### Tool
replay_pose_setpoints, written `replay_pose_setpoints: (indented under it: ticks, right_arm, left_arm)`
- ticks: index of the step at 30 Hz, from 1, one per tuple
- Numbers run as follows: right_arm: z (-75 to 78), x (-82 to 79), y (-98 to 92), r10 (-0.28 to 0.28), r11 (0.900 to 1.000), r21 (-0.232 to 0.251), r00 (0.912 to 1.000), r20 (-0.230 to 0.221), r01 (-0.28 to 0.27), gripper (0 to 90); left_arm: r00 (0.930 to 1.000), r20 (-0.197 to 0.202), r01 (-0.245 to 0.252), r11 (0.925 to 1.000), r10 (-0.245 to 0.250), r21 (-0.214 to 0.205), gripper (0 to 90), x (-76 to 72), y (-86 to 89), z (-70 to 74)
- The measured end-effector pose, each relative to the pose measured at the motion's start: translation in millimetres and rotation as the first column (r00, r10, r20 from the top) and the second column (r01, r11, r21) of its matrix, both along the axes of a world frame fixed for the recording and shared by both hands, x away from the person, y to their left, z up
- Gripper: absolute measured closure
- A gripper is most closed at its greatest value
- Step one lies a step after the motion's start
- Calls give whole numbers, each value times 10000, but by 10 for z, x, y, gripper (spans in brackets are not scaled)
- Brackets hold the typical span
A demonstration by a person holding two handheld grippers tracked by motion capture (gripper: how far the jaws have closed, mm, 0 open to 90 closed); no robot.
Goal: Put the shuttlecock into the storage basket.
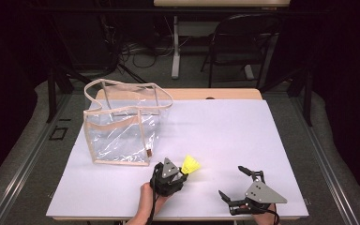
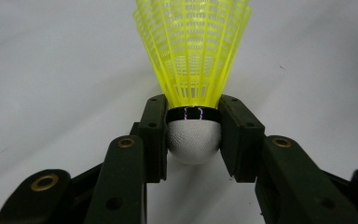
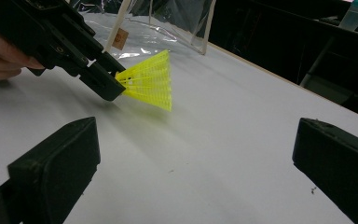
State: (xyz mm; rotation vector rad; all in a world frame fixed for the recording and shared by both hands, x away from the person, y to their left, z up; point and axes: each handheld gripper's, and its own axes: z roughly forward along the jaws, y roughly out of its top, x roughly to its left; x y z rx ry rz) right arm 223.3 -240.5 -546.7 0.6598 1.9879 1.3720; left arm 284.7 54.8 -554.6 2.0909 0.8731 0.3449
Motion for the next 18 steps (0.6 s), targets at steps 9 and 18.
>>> replay_pose_setpoints:
  ticks: [9, 18]
  right_arm:
    - [-10, 12, 0, -8, 10000, 34, 10000, -55, 8, 3]
    - [-10, 12, 5, 4, 10000, -48, 10000, -69, -4, 3]
  left_arm:
    - [10000, 41, -87, 10000, 87, 0, 649, 40, 62, 25]
    - [9999, 101, -26, 9999, 25, 98, 649, 83, 92, 62]
